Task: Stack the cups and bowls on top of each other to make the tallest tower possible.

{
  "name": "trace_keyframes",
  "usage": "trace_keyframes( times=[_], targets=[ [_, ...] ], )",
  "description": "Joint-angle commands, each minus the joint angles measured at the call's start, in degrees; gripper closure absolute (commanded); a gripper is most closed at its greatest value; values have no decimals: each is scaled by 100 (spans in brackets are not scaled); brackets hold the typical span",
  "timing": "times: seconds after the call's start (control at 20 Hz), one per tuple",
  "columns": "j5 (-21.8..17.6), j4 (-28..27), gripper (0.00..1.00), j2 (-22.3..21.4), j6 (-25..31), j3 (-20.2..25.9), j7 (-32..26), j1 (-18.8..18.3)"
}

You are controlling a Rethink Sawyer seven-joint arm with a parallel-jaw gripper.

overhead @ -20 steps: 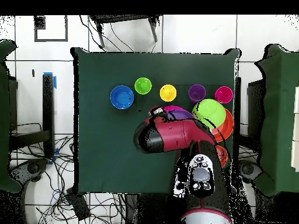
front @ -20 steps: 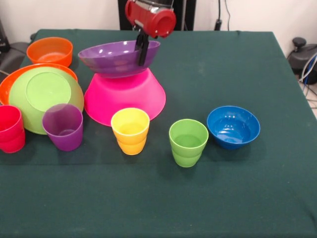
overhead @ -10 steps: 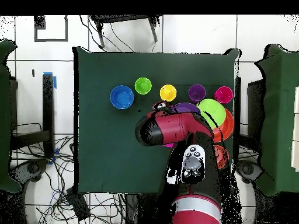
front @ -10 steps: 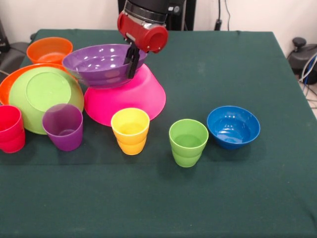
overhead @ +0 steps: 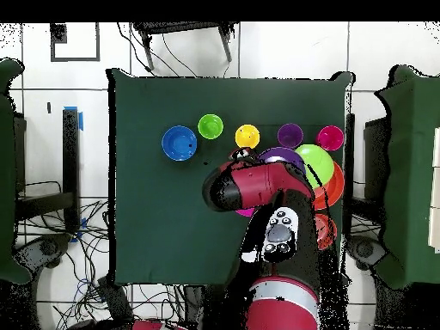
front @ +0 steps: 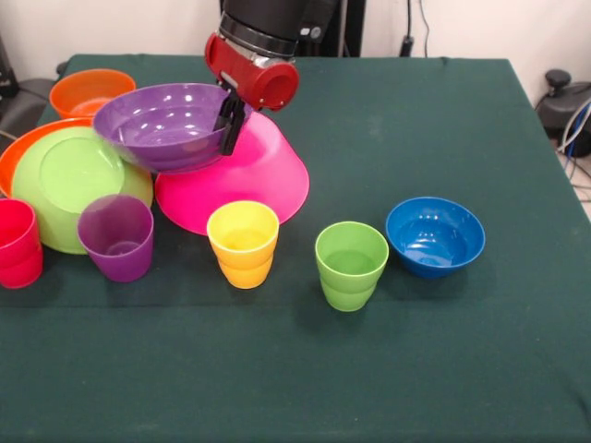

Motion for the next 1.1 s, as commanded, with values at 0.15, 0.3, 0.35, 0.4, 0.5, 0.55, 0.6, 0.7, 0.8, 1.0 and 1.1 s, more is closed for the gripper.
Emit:
trace_keyframes(
  times=[0.15, 0.3, 0.35, 0.4, 0.5, 0.55, 0.6, 0.7, 0.8, 1.0, 1.1],
  targets=[
    [108, -77, 100, 658, -403, 337, 207, 163],
    [166, -84, 100, 669, -378, 398, 183, 137],
    [179, -99, 100, 686, -383, 398, 196, 147],
    [218, -127, 100, 729, -396, 381, 264, 187],
    [281, -168, 100, 771, -382, 334, 364, 269],
    [303, -175, 100, 782, -379, 326, 378, 287],
    [332, -179, 100, 791, -377, 326, 389, 303],
    [382, -178, 100, 804, -373, 270, 419, 362],
    [414, -171, 100, 804, -378, 252, 371, 362],
    [470, -165, 100, 820, -386, 242, 299, 343],
    [521, -127, 100, 814, -372, 253, 309, 353]
  ],
)
